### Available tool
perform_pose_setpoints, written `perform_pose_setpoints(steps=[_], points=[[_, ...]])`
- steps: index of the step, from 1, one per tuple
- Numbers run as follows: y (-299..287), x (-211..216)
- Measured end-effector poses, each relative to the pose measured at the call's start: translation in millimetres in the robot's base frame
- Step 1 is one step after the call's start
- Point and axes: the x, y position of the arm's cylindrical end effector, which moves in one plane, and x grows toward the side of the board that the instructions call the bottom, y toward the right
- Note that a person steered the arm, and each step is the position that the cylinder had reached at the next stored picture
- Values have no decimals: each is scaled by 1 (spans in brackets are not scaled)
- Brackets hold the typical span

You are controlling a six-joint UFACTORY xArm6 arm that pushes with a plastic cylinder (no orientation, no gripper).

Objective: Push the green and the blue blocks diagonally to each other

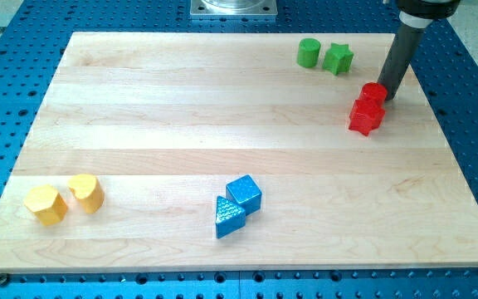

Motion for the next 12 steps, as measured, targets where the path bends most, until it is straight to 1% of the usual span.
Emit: perform_pose_setpoints(steps=[2, 3, 4, 5, 6, 7, 8, 9, 10, 11, 12], points=[[-34, 0], [-22, -20], [-20, -61], [-64, -61], [-75, -54], [-118, -14], [-216, 18], [-265, 81], [-212, 128], [-158, 151], [-178, 169]])
